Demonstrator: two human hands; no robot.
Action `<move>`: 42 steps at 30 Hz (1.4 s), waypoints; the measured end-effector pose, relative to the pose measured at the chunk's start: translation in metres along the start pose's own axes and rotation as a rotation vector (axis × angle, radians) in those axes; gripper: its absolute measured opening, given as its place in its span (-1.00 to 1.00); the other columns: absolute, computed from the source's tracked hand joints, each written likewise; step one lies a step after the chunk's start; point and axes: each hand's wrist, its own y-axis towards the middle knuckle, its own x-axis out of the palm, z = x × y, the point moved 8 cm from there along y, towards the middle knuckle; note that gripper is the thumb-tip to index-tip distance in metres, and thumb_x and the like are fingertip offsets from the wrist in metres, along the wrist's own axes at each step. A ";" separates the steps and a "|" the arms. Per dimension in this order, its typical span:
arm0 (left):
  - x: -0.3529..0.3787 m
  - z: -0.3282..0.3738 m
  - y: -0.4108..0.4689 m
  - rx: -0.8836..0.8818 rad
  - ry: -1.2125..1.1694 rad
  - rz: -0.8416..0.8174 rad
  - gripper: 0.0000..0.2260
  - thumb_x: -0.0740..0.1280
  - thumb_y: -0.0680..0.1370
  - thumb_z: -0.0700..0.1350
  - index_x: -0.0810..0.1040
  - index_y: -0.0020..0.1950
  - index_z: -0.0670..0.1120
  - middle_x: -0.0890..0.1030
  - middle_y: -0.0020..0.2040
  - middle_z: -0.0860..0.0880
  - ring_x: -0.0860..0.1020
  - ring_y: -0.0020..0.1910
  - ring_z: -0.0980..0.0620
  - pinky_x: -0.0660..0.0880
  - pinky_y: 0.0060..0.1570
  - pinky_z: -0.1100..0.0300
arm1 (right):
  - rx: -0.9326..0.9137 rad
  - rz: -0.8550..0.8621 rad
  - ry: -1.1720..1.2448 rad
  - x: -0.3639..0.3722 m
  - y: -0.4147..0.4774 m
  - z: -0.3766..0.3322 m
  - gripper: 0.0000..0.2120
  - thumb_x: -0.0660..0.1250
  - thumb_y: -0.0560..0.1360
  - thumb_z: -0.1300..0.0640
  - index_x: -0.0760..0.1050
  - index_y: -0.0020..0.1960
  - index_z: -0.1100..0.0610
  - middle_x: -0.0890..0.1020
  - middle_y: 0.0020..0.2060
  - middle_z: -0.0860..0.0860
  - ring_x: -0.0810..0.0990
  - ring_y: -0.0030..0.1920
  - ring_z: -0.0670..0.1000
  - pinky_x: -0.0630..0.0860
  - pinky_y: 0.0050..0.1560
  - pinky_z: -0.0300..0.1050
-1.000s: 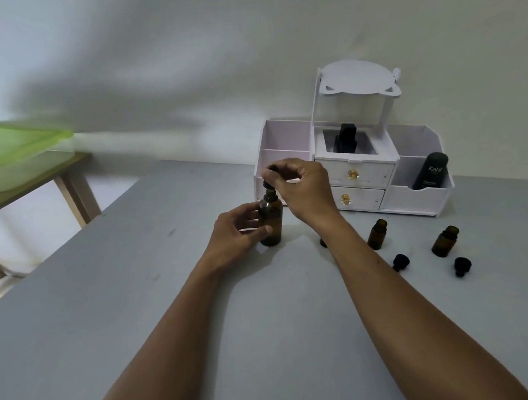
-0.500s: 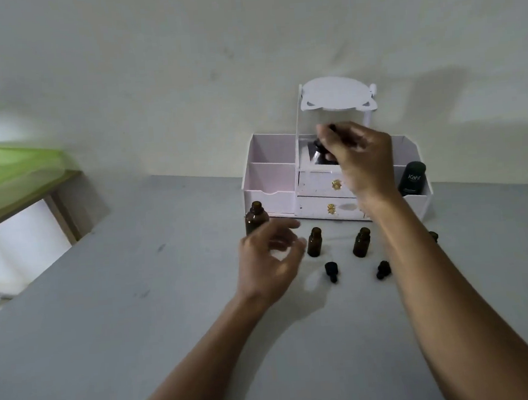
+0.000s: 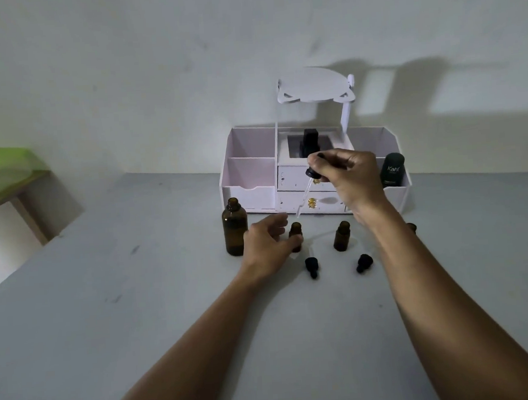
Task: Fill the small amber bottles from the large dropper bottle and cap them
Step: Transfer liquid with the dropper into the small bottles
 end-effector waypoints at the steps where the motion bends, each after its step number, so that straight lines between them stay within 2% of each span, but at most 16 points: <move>1: 0.000 -0.001 0.001 0.009 -0.005 -0.011 -0.47 0.57 0.43 -0.16 0.57 0.38 -0.12 0.66 0.26 -0.05 0.62 0.19 0.07 0.52 0.27 0.22 | 0.002 -0.002 -0.005 0.000 0.000 0.002 -0.98 0.50 0.46 0.17 0.69 -0.11 0.08 0.72 -0.28 -0.02 0.68 -0.30 -0.14 0.65 -0.14 -0.19; 4: 0.002 -0.002 0.001 0.041 -0.011 -0.048 -0.51 0.57 0.42 -0.18 0.60 0.34 -0.12 0.69 0.20 -0.05 0.65 0.13 0.08 0.53 0.22 0.28 | 0.018 -0.006 -0.040 0.001 0.000 0.008 -0.95 0.51 0.46 0.13 0.70 -0.08 0.08 0.73 -0.23 0.01 0.70 -0.25 -0.09 0.66 -0.10 -0.18; 7: 0.003 -0.001 0.000 0.053 -0.007 -0.060 -0.53 0.57 0.42 -0.18 0.62 0.32 -0.10 0.70 0.16 -0.02 0.66 0.11 0.11 0.52 0.22 0.28 | 0.026 -0.029 -0.062 0.005 0.000 0.012 -0.97 0.50 0.47 0.13 0.69 -0.09 0.05 0.72 -0.24 -0.03 0.68 -0.29 -0.16 0.65 -0.11 -0.22; 9: 0.003 0.000 -0.001 0.062 -0.007 -0.051 -0.59 0.56 0.43 -0.20 0.65 0.27 -0.10 0.72 0.11 0.00 0.67 0.05 0.14 0.53 0.20 0.31 | 0.026 -0.032 -0.081 0.008 0.000 0.013 -0.92 0.50 0.47 0.12 0.70 -0.06 0.11 0.72 -0.24 -0.03 0.68 -0.28 -0.15 0.66 -0.09 -0.18; 13: 0.002 0.000 -0.002 0.074 0.004 -0.043 -0.67 0.54 0.45 -0.27 0.68 0.21 -0.14 0.69 -0.05 0.08 0.63 -0.18 0.37 0.49 -0.05 0.56 | 0.024 -0.029 -0.095 0.008 0.000 0.014 -0.88 0.51 0.46 0.12 0.71 -0.04 0.14 0.73 -0.23 -0.02 0.71 -0.20 -0.06 0.68 0.00 -0.08; 15: 0.001 -0.002 -0.002 0.070 -0.014 -0.039 -0.68 0.53 0.45 -0.29 0.69 0.19 -0.15 0.69 -0.10 0.08 0.62 -0.24 0.42 0.48 -0.10 0.57 | 0.016 -0.029 -0.099 0.008 0.000 0.014 -0.89 0.52 0.45 0.13 0.71 -0.06 0.15 0.74 -0.22 0.02 0.73 -0.17 0.00 0.67 0.03 -0.02; 18: 0.002 -0.002 -0.002 0.078 -0.011 -0.035 -0.69 0.53 0.44 -0.28 0.70 0.17 -0.14 0.70 -0.10 0.08 0.64 -0.20 0.39 0.51 -0.02 0.50 | -0.020 -0.037 -0.120 0.008 0.000 0.011 -0.95 0.52 0.45 0.18 0.71 -0.11 0.15 0.73 -0.26 0.00 0.72 -0.21 -0.03 0.67 0.01 -0.05; 21: 0.002 -0.001 -0.003 0.083 -0.006 -0.040 -0.69 0.53 0.45 -0.26 0.69 0.18 -0.12 0.71 -0.08 0.09 0.65 -0.14 0.35 0.54 0.04 0.48 | -0.096 -0.031 -0.169 0.010 -0.003 0.003 -0.97 0.52 0.43 0.21 0.71 -0.14 0.17 0.69 -0.29 -0.01 0.63 -0.30 -0.11 0.62 -0.13 -0.16; 23: 0.002 0.000 -0.004 0.084 -0.006 -0.040 -0.69 0.53 0.46 -0.26 0.69 0.19 -0.12 0.72 -0.04 0.06 0.67 -0.10 0.29 0.55 0.09 0.44 | -0.121 -0.028 -0.185 0.012 -0.005 -0.001 -0.94 0.52 0.43 0.21 0.71 -0.15 0.21 0.69 -0.27 0.06 0.63 -0.31 -0.02 0.60 -0.19 -0.11; 25: 0.003 0.000 -0.005 0.077 -0.004 -0.038 -0.68 0.53 0.46 -0.25 0.68 0.21 -0.12 0.73 0.00 0.03 0.68 -0.05 0.23 0.55 0.11 0.41 | -0.118 -0.036 -0.175 0.014 -0.007 -0.002 -0.94 0.52 0.44 0.22 0.70 -0.15 0.23 0.68 -0.29 0.04 0.62 -0.32 0.12 0.58 -0.28 -0.03; 27: 0.003 0.000 -0.005 0.072 -0.010 -0.038 -0.68 0.52 0.47 -0.25 0.68 0.22 -0.12 0.73 0.01 0.03 0.68 -0.04 0.22 0.56 0.14 0.37 | -0.119 -0.045 -0.174 0.016 -0.008 -0.002 -0.96 0.52 0.44 0.23 0.71 -0.15 0.21 0.67 -0.29 0.05 0.61 -0.31 0.13 0.57 -0.30 -0.01; 31: 0.003 0.000 -0.006 0.067 -0.012 -0.025 -0.67 0.53 0.46 -0.24 0.68 0.21 -0.11 0.73 -0.01 0.05 0.68 -0.03 0.19 0.58 0.19 0.26 | -0.082 -0.039 -0.159 0.015 -0.006 0.001 -0.96 0.52 0.45 0.18 0.71 -0.12 0.14 0.68 -0.27 0.00 0.61 -0.35 -0.07 0.59 -0.28 -0.10; 34: 0.004 0.000 -0.007 0.063 -0.013 -0.032 -0.55 0.56 0.43 -0.22 0.62 0.31 -0.09 0.71 0.09 -0.01 0.68 0.06 0.10 0.57 0.24 0.18 | -0.068 -0.035 -0.134 0.013 -0.006 -0.001 -0.91 0.51 0.46 0.13 0.71 -0.06 0.13 0.71 -0.25 -0.05 0.62 -0.34 -0.26 0.58 -0.22 -0.31; 38: -0.002 -0.004 -0.013 0.062 -0.006 -0.037 -0.42 0.59 0.41 -0.14 0.53 0.41 -0.05 0.67 0.16 -0.05 0.65 0.10 0.07 0.57 0.23 0.21 | -0.063 -0.021 -0.058 0.008 -0.006 -0.011 -0.96 0.52 0.45 0.14 0.71 -0.11 0.09 0.73 -0.27 -0.04 0.72 -0.23 -0.08 0.64 -0.10 -0.16; 40: -0.009 -0.003 -0.022 0.079 0.029 -0.046 -0.43 0.57 0.43 -0.09 0.52 0.42 -0.01 0.65 0.15 0.01 0.64 0.08 0.09 0.59 0.17 0.24 | -0.082 0.012 -0.026 0.004 -0.006 -0.021 -0.99 0.51 0.45 0.14 0.70 -0.14 0.05 0.72 -0.30 -0.07 0.69 -0.29 -0.08 0.62 -0.18 -0.18; 42: -0.023 0.002 -0.034 0.128 0.062 -0.007 -0.51 0.55 0.46 -0.09 0.55 0.38 0.01 0.65 0.07 0.08 0.65 -0.01 0.14 0.61 0.04 0.29 | -0.105 0.061 0.006 0.000 -0.007 -0.031 -0.92 0.50 0.46 0.14 0.67 -0.17 -0.02 0.69 -0.34 -0.15 0.61 -0.37 -0.17 0.59 -0.28 -0.22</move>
